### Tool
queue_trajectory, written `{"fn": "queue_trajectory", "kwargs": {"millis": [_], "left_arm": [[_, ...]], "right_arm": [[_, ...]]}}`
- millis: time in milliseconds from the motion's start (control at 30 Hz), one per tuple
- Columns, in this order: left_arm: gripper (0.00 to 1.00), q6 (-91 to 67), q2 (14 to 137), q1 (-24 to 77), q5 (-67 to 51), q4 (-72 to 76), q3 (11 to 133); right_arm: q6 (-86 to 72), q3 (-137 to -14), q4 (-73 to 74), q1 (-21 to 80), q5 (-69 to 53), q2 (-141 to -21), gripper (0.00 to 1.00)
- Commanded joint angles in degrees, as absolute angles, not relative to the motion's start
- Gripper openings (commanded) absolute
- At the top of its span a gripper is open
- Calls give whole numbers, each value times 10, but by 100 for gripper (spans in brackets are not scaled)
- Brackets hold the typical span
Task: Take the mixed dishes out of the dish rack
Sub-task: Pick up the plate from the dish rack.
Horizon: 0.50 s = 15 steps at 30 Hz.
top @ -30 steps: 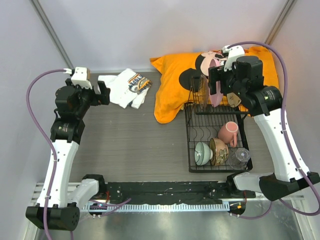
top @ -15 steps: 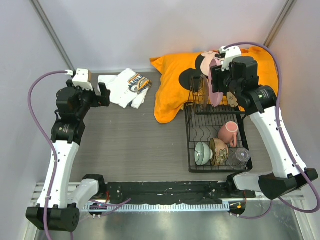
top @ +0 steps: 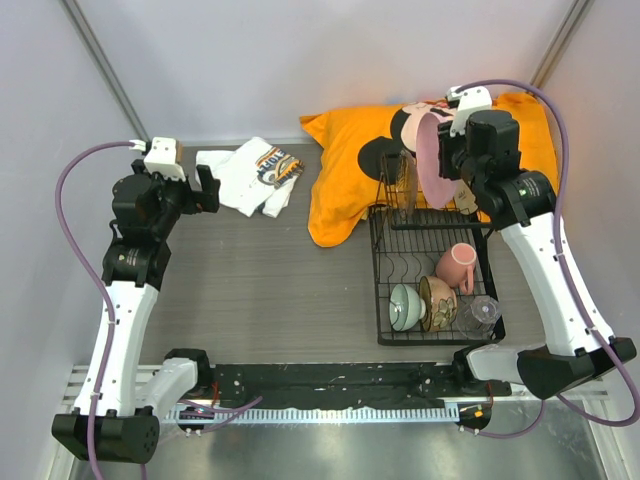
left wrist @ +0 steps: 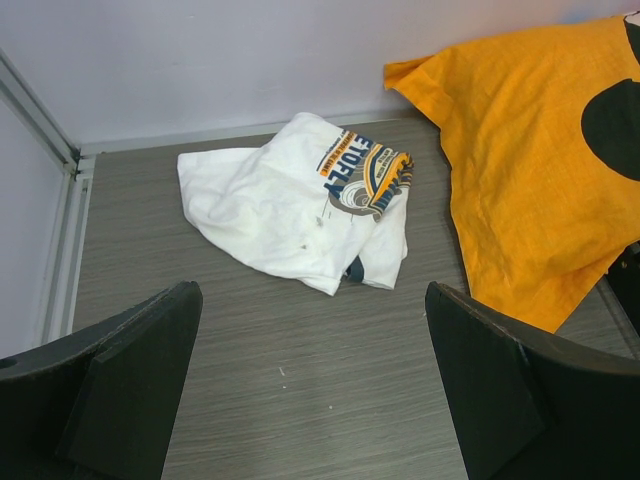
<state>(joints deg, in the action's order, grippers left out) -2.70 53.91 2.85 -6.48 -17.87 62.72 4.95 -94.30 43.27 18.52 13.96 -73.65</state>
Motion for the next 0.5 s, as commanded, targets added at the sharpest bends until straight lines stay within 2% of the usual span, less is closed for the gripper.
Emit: {"fn": "queue_trajectory", "kwargs": {"millis": [0,233,467], "left_arm": [[100,-28,530,26,-60,-152,628],[99,-29,531,26,-62,-147,622],[100,-27,530,26,-62,-144,620]], "right_arm": [[53,-969,438,201,114,-742,29],[67,-985,438,219,171,-754,23],[74,-1005,438,223,206,-760,13]]}}
